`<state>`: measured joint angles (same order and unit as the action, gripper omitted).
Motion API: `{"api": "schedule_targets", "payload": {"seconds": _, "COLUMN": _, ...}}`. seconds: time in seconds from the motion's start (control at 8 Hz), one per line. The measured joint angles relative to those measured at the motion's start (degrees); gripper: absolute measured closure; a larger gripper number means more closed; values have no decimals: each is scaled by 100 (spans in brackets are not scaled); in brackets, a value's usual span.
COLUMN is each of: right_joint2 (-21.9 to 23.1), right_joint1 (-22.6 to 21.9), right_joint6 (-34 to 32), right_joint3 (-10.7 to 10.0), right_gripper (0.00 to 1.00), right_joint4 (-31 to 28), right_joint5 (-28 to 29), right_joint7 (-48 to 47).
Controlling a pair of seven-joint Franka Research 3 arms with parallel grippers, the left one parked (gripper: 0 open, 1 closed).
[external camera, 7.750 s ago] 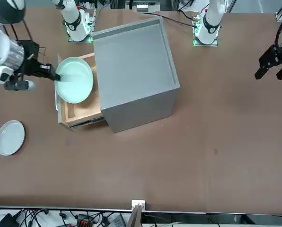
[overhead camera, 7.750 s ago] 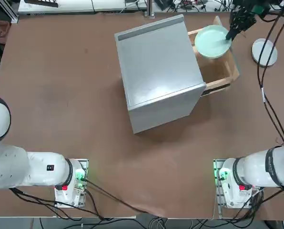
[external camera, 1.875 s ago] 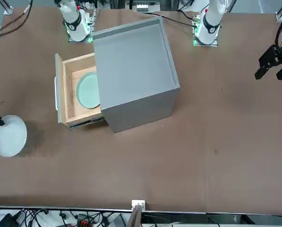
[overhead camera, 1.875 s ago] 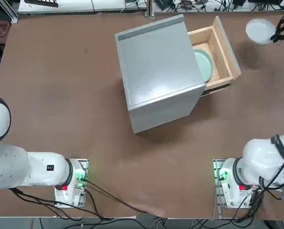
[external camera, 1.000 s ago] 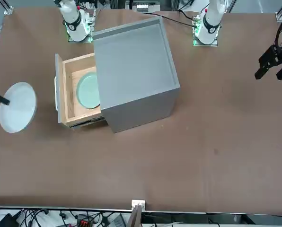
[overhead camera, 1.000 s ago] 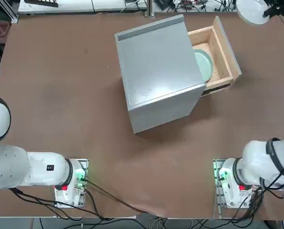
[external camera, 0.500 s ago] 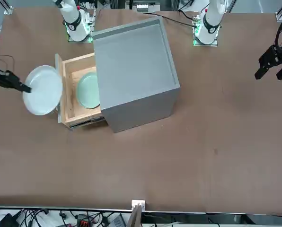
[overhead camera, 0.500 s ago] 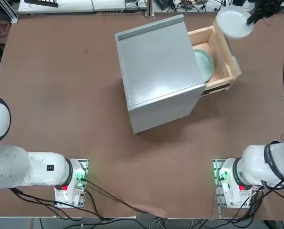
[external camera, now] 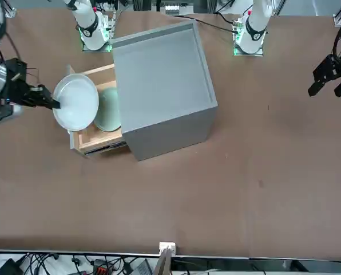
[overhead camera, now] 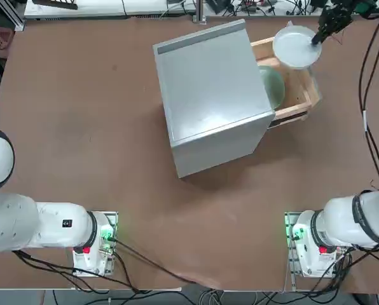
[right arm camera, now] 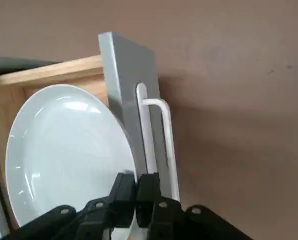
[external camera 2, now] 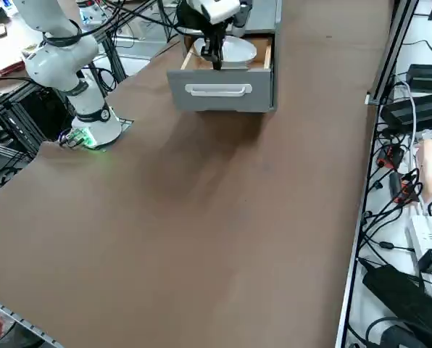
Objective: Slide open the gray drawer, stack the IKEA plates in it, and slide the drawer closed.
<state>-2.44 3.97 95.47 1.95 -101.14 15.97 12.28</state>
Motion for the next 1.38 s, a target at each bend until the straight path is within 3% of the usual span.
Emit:
{"api": "schedule_targets", "payload": {"seconds": 1.0, "right_joint2": -84, "right_joint1": -1219, "right_joint6": 56, "right_joint3": 10, "right_gripper": 97, "right_joint4": -166, "right_joint5": -255, "right_joint7": -526}}
{"api": "schedule_targets", "payload": {"seconds": 1.25, "right_joint2": -248, "right_joint1": -1386, "right_joint6": 149, "right_joint3": 10, "right_gripper": 83, "right_joint4": -172, "right_joint5": -307, "right_joint7": -548}}
{"api": "schedule_targets", "payload": {"seconds": 1.38, "right_joint2": -304, "right_joint1": -1394, "right_joint6": 182, "right_joint3": 8, "right_gripper": 66, "right_joint4": -170, "right_joint5": -392, "right_joint7": -548}}
